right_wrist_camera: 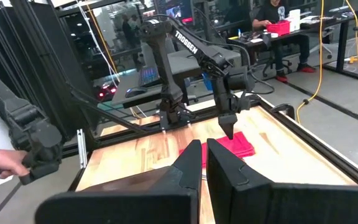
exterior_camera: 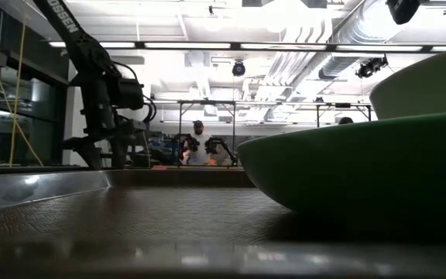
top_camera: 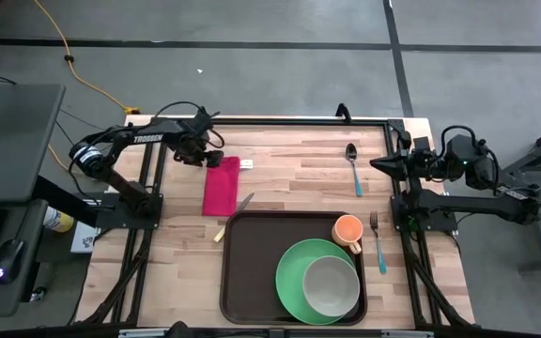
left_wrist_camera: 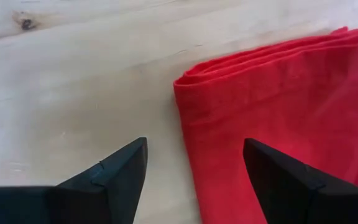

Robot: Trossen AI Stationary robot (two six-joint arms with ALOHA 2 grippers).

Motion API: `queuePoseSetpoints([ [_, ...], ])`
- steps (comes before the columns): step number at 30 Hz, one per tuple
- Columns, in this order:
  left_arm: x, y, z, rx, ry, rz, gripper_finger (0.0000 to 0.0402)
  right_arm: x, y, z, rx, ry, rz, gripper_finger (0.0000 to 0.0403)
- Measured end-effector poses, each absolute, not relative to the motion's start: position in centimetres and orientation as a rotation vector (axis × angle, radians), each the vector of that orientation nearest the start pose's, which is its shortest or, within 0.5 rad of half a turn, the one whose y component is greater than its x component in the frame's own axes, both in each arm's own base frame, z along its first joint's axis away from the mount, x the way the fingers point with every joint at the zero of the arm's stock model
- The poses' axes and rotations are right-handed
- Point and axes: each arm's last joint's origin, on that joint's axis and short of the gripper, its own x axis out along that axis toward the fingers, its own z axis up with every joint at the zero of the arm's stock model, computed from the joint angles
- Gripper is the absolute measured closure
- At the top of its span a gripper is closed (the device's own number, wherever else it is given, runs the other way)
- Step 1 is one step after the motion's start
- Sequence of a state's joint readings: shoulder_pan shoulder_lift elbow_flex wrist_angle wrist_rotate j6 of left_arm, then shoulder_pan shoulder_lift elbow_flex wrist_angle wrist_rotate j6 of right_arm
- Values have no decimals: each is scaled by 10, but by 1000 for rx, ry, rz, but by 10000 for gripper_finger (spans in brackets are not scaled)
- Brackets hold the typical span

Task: Set up tray
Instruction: Put the red napkin on the black serving tray to the left side of the green plate

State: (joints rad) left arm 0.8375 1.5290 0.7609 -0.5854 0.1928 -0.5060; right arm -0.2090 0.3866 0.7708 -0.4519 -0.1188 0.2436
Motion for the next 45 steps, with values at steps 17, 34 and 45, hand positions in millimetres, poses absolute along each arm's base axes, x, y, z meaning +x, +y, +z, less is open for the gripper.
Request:
queuePoseSetpoints([
  [17,185,174,139,-1111,1069,832,108,75,-13,344,236,57,-99,402],
  [34,195,169,139,-1110,1033,822,108,75,-13,341,225,85,-112,402],
  [45,199,170,140,-1108,989,799,109,75,-13,341,227,86,-110,402],
])
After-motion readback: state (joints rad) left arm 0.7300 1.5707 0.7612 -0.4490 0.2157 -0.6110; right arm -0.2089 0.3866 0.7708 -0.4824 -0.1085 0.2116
